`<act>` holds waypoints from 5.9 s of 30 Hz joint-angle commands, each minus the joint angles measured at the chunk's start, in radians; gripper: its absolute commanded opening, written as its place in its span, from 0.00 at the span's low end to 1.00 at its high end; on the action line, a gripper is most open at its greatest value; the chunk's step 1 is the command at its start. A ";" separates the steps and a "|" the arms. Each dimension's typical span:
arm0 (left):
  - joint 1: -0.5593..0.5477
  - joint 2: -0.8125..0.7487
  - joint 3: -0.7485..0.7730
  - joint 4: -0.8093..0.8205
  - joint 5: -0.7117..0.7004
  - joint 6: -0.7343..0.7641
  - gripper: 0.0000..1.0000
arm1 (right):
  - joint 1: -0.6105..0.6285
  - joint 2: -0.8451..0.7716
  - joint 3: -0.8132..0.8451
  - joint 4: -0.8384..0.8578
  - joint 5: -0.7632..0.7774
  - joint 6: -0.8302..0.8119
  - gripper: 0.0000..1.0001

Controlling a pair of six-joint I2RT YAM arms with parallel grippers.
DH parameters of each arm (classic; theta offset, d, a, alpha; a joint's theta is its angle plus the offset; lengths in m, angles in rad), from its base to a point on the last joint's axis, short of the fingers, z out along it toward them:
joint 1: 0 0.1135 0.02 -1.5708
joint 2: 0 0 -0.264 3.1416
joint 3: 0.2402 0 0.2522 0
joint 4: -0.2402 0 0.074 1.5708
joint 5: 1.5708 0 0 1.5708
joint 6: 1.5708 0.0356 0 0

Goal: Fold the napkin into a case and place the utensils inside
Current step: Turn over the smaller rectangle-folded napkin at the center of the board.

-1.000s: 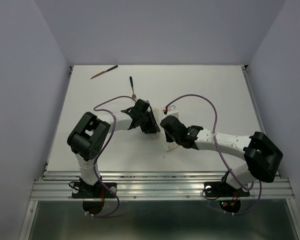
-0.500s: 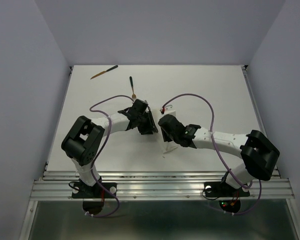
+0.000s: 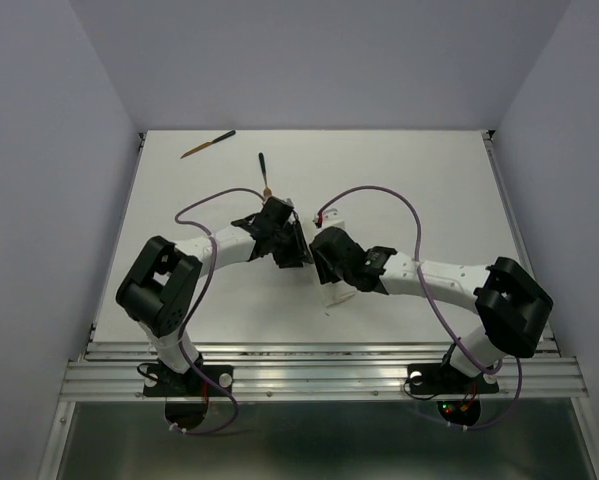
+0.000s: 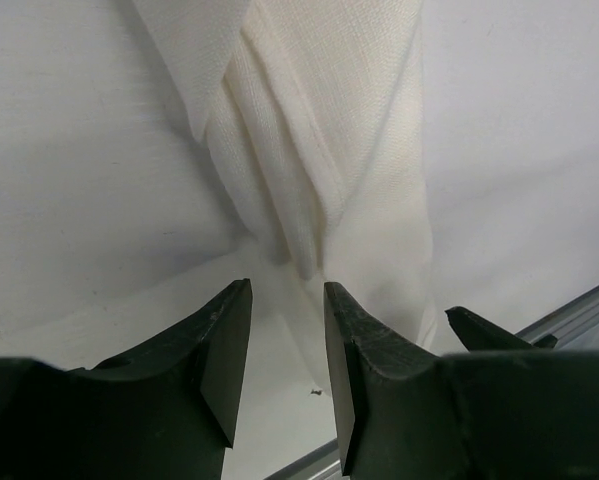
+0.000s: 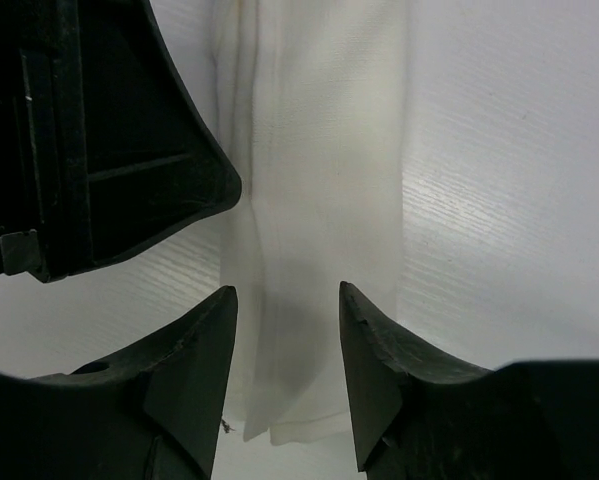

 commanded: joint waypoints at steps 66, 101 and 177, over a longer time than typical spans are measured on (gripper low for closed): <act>0.389 -0.275 -0.096 -0.096 -0.040 0.137 0.41 | 0.027 0.301 0.247 0.066 0.023 0.046 0.01; 0.520 -0.372 -0.074 -0.186 -0.069 0.197 0.41 | -0.154 0.181 0.069 0.624 -0.764 0.235 0.01; 0.217 0.232 0.398 -0.062 0.089 0.165 0.00 | -0.539 0.277 -0.155 0.716 -1.131 0.183 0.62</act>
